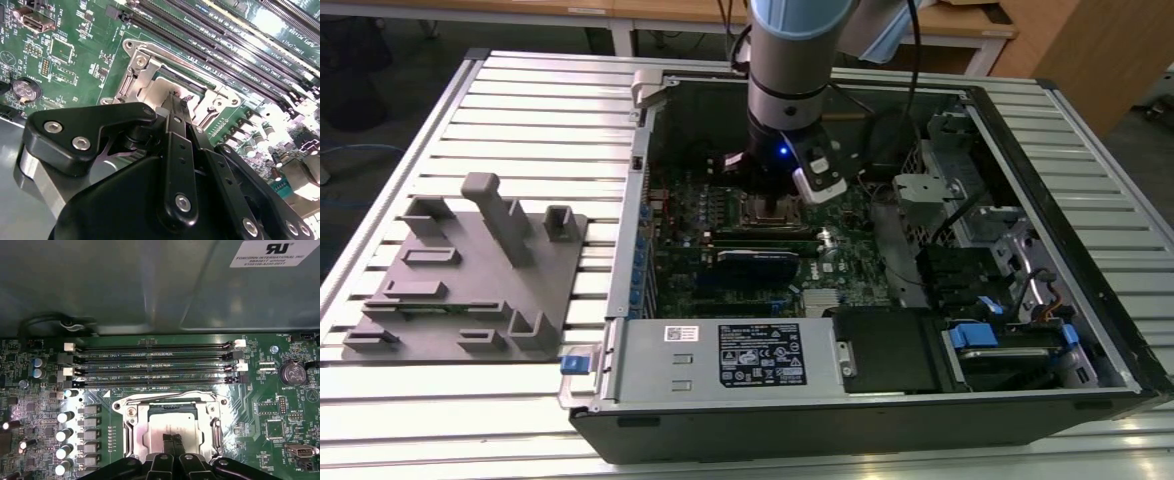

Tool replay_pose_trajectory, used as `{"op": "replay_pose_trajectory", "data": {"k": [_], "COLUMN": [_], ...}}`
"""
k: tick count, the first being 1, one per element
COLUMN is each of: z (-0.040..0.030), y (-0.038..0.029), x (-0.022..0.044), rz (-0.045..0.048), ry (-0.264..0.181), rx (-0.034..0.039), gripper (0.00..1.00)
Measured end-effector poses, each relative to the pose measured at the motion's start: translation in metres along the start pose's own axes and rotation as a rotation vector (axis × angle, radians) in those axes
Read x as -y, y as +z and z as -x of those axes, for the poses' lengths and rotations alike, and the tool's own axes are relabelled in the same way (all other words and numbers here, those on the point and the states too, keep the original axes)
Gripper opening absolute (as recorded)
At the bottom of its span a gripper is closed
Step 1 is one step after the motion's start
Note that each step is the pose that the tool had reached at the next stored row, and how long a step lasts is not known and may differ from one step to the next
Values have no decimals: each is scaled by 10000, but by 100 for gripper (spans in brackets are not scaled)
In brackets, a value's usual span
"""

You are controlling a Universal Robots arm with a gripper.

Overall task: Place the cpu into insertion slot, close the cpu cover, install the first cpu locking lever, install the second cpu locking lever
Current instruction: 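Install the second cpu locking lever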

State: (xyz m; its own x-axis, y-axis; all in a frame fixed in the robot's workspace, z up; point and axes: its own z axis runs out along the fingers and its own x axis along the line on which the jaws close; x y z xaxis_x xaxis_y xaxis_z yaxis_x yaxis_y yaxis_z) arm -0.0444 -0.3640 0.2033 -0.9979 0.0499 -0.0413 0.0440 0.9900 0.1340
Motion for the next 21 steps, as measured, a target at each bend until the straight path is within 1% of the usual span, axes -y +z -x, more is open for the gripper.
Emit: {"op": "replay_pose_trajectory", "data": {"k": [6,9,13,16,21], "z": [1,0,-2,-2,-2], "y": [-18,-18,-12,-11,-14], "x": [-4,-17,-60,-62,-63], "rz": [-1,-50,-113,-182,-195], "ry": [1,0,-4,-8,-8], "rx": [-3,-4,0,4,4], "gripper": [10,10,10,10,10]}}
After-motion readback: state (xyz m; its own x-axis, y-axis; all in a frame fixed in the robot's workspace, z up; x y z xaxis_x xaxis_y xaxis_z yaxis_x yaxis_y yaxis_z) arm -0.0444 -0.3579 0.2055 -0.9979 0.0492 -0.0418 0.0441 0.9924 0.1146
